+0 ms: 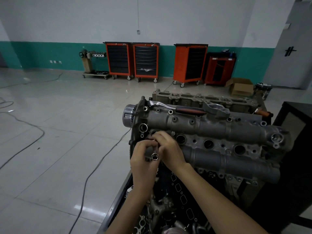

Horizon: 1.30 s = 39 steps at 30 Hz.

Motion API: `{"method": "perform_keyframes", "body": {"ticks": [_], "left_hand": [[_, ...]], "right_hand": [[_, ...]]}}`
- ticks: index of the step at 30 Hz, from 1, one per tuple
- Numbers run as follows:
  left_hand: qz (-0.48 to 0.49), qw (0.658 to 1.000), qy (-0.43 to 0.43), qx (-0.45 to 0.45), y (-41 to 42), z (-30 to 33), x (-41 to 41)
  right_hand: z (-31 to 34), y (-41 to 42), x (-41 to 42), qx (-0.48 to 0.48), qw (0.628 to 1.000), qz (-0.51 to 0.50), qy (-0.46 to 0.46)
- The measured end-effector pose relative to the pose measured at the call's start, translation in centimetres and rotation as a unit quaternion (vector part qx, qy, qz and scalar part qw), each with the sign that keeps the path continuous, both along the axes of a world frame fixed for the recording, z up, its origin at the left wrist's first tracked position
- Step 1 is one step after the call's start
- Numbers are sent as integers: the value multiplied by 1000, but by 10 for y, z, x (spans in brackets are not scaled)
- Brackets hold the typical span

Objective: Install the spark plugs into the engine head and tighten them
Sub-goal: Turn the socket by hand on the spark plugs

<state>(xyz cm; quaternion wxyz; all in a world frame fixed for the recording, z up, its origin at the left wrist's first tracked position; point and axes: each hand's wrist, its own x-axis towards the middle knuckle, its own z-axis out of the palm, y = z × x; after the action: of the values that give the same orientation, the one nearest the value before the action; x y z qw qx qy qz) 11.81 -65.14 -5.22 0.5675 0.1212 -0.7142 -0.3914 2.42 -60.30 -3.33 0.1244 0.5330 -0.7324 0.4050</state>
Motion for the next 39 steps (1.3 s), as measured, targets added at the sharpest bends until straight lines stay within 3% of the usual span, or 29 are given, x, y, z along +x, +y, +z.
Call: {"method": "perform_keyframes", "body": {"ticks": [10, 21, 29, 39], "left_hand": [[25, 997, 41, 57, -6, -3, 1], [26, 992, 58, 110, -14, 0, -8], [33, 997, 53, 46, -12, 0, -9], [40, 997, 48, 40, -9, -1, -10]], "right_hand": [[-10, -11, -8, -34, 996, -59, -61], [-10, -9, -6, -92, 990, -103, -28], [-10, -7, -4, -86, 990, -103, -39], [-12, -7, -5, -88, 991, -99, -27]]}}
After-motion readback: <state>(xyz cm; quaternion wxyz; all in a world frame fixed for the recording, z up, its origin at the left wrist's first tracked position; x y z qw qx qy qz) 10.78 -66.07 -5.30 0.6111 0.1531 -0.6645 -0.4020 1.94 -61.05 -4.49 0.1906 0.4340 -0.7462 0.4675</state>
